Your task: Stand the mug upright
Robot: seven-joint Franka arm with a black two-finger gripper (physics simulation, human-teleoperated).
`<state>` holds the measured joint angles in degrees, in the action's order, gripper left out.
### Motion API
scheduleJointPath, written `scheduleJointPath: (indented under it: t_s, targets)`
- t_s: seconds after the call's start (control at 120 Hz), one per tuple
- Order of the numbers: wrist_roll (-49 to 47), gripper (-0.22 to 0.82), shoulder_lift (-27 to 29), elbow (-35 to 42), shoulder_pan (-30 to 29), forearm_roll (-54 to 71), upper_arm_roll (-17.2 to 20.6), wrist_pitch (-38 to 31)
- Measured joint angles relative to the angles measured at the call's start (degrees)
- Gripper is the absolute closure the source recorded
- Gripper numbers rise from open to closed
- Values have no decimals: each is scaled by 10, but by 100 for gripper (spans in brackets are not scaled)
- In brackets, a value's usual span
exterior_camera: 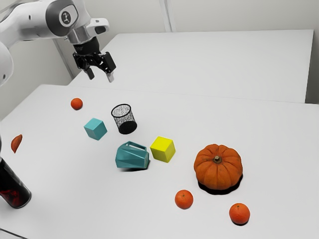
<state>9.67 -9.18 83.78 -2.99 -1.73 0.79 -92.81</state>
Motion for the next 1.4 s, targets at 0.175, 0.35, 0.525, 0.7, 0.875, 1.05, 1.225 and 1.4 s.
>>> scheduleJointPath:
  t_s: [0.175, 0.35, 0.525, 0.7, 0.875, 1.05, 1.225, 1.4]
  targets:
    - [-2, 0, 2, 0, 0, 0, 0, 1]
    - [-4, 0, 21, 15, 0, -1, 0, -2]
    - [-5, 0, 78, 100, 8, -39, -12, -10]
    - [14, 0, 93, 197, 70, -198, -91, -12]
    - [58, 0, 89, 260, 95, -297, -132, -21]
    - [94, 0, 83, 271, 87, -329, -140, -27]
    - [123, 0, 75, 272, 54, -340, -147, -29]
    - [146, 0, 63, 275, -14, -346, -148, -34]
